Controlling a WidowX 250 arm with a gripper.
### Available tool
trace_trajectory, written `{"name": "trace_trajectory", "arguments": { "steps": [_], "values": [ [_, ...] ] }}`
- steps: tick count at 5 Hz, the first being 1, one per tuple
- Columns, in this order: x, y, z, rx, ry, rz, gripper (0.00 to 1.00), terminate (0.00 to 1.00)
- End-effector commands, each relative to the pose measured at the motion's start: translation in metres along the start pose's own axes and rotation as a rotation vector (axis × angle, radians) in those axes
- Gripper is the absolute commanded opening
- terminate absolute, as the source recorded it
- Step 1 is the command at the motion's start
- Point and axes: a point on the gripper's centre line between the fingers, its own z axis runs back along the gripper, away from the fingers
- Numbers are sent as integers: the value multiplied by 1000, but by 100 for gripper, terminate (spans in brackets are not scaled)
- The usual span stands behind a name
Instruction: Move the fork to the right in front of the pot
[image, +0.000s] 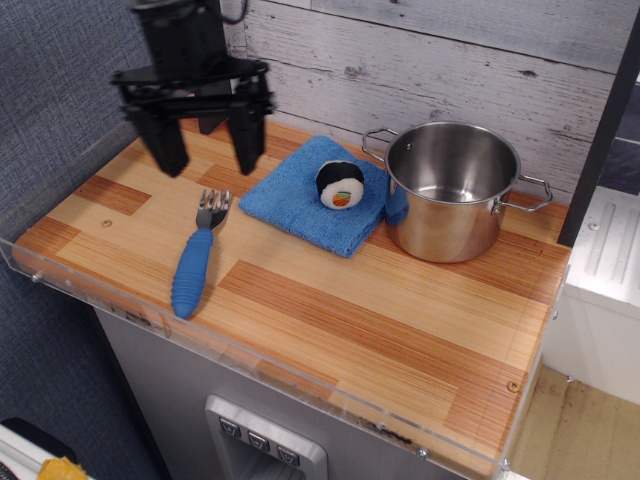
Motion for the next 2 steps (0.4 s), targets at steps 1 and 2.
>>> {"name": "trace_trajectory", "arguments": {
  "steps": [1, 2],
  "values": [
    [-22, 27, -6, 38, -30, -6, 100, 0],
    [-27, 40, -25, 53, -43, -7, 100, 0]
  ]
}}
